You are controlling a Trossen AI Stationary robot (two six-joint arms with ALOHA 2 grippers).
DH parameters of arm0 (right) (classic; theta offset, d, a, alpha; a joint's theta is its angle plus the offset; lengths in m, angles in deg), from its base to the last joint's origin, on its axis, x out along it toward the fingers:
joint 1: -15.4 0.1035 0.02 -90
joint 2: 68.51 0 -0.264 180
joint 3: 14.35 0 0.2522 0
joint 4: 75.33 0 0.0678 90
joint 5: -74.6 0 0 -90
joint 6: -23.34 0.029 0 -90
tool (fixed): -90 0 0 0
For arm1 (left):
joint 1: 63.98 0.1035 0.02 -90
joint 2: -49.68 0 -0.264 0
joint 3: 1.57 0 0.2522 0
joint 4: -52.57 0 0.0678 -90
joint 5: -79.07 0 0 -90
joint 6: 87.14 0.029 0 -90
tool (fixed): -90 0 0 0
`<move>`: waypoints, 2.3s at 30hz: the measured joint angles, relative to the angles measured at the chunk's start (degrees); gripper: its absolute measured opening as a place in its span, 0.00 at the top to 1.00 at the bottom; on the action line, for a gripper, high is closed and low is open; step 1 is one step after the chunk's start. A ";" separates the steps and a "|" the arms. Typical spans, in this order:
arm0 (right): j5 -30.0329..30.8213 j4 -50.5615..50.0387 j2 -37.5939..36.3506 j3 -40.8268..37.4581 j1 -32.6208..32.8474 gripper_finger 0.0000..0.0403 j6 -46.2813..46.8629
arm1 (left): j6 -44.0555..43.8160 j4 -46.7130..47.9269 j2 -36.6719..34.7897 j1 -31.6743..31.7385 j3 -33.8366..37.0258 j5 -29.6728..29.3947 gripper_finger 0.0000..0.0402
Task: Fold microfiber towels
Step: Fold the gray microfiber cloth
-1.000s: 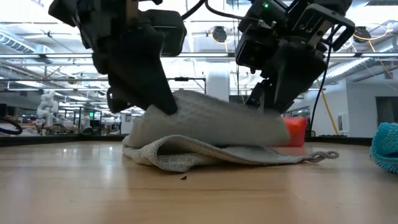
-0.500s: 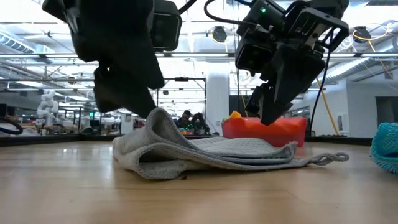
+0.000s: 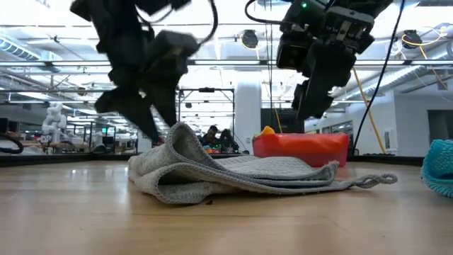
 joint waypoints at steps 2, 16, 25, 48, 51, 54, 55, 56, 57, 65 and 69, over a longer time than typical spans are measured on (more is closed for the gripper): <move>0.20 -3.62 -2.21 0.00 -1.00 0.60 -2.28 | 0.15 1.81 -0.15 1.91 -0.07 3.53 0.53; -1.50 -16.86 -11.73 -0.04 -4.44 0.60 -15.90 | 9.94 5.10 0.35 14.04 -0.10 17.85 0.32; -2.71 -17.65 -13.33 -0.04 -5.91 0.60 -15.02 | 19.15 3.93 0.63 15.75 -0.09 19.70 0.32; 0.39 -0.69 -7.81 -0.04 -4.27 0.45 6.82 | 19.81 0.01 2.21 13.06 0.42 11.79 0.33; 0.39 0.06 -6.88 -0.04 -3.88 0.44 7.50 | 18.27 -0.90 2.04 13.08 0.39 15.49 0.33; 0.20 -1.02 -6.60 -0.01 -3.52 0.43 6.05 | 15.06 -0.67 2.04 12.59 1.43 17.61 0.33; 0.15 -1.57 -6.63 -0.07 -3.49 0.43 5.61 | 14.59 -0.79 2.04 12.43 1.93 18.46 0.33; 0.16 -1.28 -6.69 -0.09 -3.49 0.43 5.23 | 14.21 -0.95 2.04 12.22 2.61 19.47 0.33; 0.16 -0.92 -6.73 -0.03 -3.51 0.43 4.75 | 13.63 -0.94 2.04 11.97 3.44 20.33 0.33; 0.35 -0.24 -6.40 -0.02 -3.88 0.43 2.27 | 8.58 -8.94 1.84 9.44 8.43 21.58 0.33; 0.41 0.27 -5.43 -0.02 -4.46 0.43 2.14 | 8.59 -9.14 1.84 8.48 8.44 20.15 0.33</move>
